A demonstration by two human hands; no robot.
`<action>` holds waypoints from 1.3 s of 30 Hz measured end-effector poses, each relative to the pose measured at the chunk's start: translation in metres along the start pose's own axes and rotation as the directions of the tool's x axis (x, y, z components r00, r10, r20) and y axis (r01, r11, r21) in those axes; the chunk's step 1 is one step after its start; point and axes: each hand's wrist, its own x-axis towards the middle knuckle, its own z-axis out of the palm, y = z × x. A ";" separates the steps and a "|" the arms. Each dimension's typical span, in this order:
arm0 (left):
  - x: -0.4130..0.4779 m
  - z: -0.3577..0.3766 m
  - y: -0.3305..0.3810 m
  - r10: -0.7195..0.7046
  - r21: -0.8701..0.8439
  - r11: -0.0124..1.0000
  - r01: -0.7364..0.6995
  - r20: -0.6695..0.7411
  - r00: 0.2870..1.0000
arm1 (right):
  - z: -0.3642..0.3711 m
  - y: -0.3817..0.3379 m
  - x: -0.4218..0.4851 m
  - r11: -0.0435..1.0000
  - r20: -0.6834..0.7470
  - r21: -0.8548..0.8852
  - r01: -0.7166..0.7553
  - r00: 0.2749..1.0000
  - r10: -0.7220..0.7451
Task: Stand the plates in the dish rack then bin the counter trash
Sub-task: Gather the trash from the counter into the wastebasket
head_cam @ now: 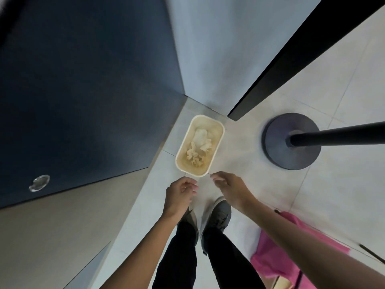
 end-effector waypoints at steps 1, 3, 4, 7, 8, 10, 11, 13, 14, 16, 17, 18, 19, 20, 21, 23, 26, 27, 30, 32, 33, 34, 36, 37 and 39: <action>-0.013 -0.002 0.004 -0.006 0.008 1.000 0.005 0.007 1.000 | -0.002 -0.001 -0.015 1.000 0.003 -0.008 0.008 1.000 -0.008; -0.040 -0.007 0.009 -0.021 0.026 0.999 0.020 0.017 1.000 | -0.004 -0.003 -0.044 1.000 0.012 -0.007 0.007 1.000 -0.007; -0.053 -0.010 0.012 -0.032 0.022 0.999 0.031 0.019 0.999 | -0.006 -0.005 -0.058 1.000 0.012 -0.007 0.004 1.000 -0.004; -0.102 -0.019 0.017 -0.032 0.027 0.999 0.031 0.014 0.999 | -0.011 -0.017 -0.104 0.998 0.017 -0.053 0.027 1.000 -0.026; -0.121 -0.022 0.019 -0.034 0.035 0.999 0.034 0.010 0.999 | -0.014 -0.023 -0.119 0.995 0.032 -0.089 0.038 0.999 -0.035; -0.164 -0.028 0.022 -0.039 0.050 0.998 0.038 0.012 0.999 | -0.018 -0.035 -0.150 0.985 0.065 -0.161 0.069 0.996 -0.059; -0.181 -0.030 0.022 -0.037 0.049 0.998 0.036 0.011 0.999 | -0.021 -0.040 -0.163 0.976 0.078 -0.196 0.097 0.993 -0.083; -0.220 -0.035 0.021 -0.064 0.042 0.997 0.064 -0.007 0.998 | -0.027 -0.053 -0.194 0.955 0.102 -0.256 0.153 0.986 -0.131; -0.238 -0.038 0.020 -0.076 0.047 0.996 0.076 -0.016 0.997 | -0.029 -0.058 -0.210 0.946 0.112 -0.270 0.178 0.982 -0.153; -0.270 -0.043 0.018 -0.078 0.054 0.995 0.079 -0.028 0.997 | -0.032 -0.068 -0.240 0.929 0.131 -0.295 0.222 0.973 -0.191; -0.283 -0.046 0.019 -0.068 0.052 0.996 0.069 -0.034 0.997 | -0.034 -0.073 -0.253 0.916 0.143 -0.314 0.250 0.966 -0.215; -0.295 -0.049 0.021 -0.056 0.046 0.997 0.057 -0.042 0.998 | -0.036 -0.078 -0.265 0.904 0.157 -0.323 0.280 0.958 -0.241; -0.305 -0.052 0.024 -0.040 0.037 0.998 0.042 -0.053 0.998 | -0.037 -0.082 -0.274 0.895 0.169 -0.327 0.304 0.950 -0.261; -0.314 -0.056 0.028 -0.022 0.023 0.999 0.024 -0.065 0.998 | -0.038 -0.086 -0.282 0.889 0.176 -0.322 0.325 0.944 -0.281; -0.323 -0.060 0.031 -0.006 0.012 1.000 0.007 -0.077 0.997 | -0.038 -0.090 -0.289 0.890 0.175 -0.310 0.335 0.940 -0.293; -0.338 -0.069 0.037 0.018 0.002 1.000 -0.018 -0.095 0.995 | -0.037 -0.100 -0.300 0.906 0.147 -0.272 0.325 0.944 -0.294; -0.353 -0.084 0.042 0.073 -0.003 0.997 -0.074 -0.127 0.989 | -0.031 -0.118 -0.312 0.915 0.135 -0.240 0.324 0.945 -0.299; -0.356 -0.089 0.043 0.091 0.001 0.996 -0.092 -0.143 0.986 | -0.029 -0.124 -0.314 0.913 0.141 -0.233 0.334 0.941 -0.308; -0.365 -0.101 0.048 0.112 -0.006 0.993 -0.115 -0.190 0.975 | -0.025 -0.143 -0.319 0.909 0.141 -0.214 0.359 0.932 -0.334; -0.370 -0.109 0.053 0.122 -0.028 0.991 -0.130 -0.210 0.970 | -0.027 -0.153 -0.320 0.903 0.108 -0.199 0.380 0.925 -0.365; -0.373 -0.114 0.056 0.125 -0.055 0.989 -0.141 -0.225 0.966 | -0.029 -0.157 -0.320 0.897 0.091 -0.195 0.395 0.918 -0.385; -0.376 -0.118 0.058 0.126 -0.086 0.985 -0.151 -0.246 0.961 | -0.031 -0.161 -0.320 0.890 0.078 -0.197 0.412 0.911 -0.405; -0.383 -0.128 0.065 0.136 -0.127 0.976 -0.179 -0.292 0.947 | -0.037 -0.168 -0.320 0.872 0.062 -0.207 0.443 0.896 -0.441; -0.387 -0.133 0.068 0.147 -0.134 0.971 -0.196 -0.311 0.939 | -0.040 -0.171 -0.320 0.860 0.062 -0.213 0.464 0.885 -0.462; -0.393 -0.140 0.074 0.183 -0.120 0.964 -0.235 -0.339 0.923 | -0.045 -0.178 -0.319 0.834 0.068 -0.214 0.508 0.860 -0.506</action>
